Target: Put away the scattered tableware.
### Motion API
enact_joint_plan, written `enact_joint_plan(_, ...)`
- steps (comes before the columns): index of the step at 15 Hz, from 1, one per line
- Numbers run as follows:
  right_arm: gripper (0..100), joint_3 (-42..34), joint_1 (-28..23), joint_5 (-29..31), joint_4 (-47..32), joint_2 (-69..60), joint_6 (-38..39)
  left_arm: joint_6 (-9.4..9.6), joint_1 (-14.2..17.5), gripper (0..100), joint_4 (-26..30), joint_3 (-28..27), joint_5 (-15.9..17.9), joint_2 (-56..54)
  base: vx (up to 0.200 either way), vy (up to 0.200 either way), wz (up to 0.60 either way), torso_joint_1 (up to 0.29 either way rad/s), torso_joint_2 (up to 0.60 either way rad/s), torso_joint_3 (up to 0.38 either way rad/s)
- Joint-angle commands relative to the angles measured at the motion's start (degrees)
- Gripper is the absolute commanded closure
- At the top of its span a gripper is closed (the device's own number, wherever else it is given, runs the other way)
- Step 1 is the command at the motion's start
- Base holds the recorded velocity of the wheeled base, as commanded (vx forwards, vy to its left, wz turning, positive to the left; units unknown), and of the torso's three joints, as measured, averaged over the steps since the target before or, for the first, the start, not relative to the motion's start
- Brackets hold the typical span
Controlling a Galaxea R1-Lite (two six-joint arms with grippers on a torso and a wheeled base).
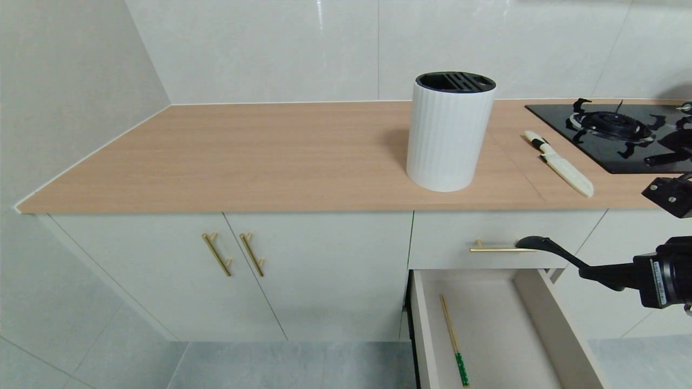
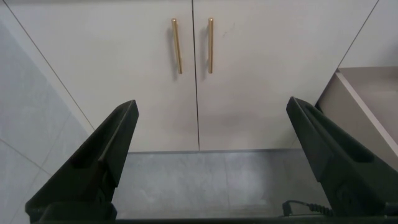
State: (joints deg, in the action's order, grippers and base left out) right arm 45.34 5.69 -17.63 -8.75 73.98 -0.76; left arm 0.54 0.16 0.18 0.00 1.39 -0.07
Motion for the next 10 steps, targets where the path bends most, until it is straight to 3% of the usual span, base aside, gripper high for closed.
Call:
enact_joint_plan(1, 100, -0.60, 0.81, -0.04, 0.05, 0.72, -0.04, -0.01, 0.02, 0, -0.01, 0.00, 0.02, 0.07, 0.000, 0.000, 0.00, 0.000, 0.00, 0.000)
enact_joint_plan(4, 100, -2.27, 0.99, 0.14, 1.63, 2.22, -1.71, -0.01, 0.02, 0, -0.01, 0.00, 0.02, 0.07, 0.000, 0.000, 0.00, -0.068, 0.14, 0.080)
enact_joint_plan(10, 100, -4.56, 0.99, 0.40, 6.20, 5.03, -2.14, -0.01, 0.02, 0, -0.01, 0.00, 0.02, 0.07, 0.000, 0.000, 0.00, -0.206, 0.45, 0.242)
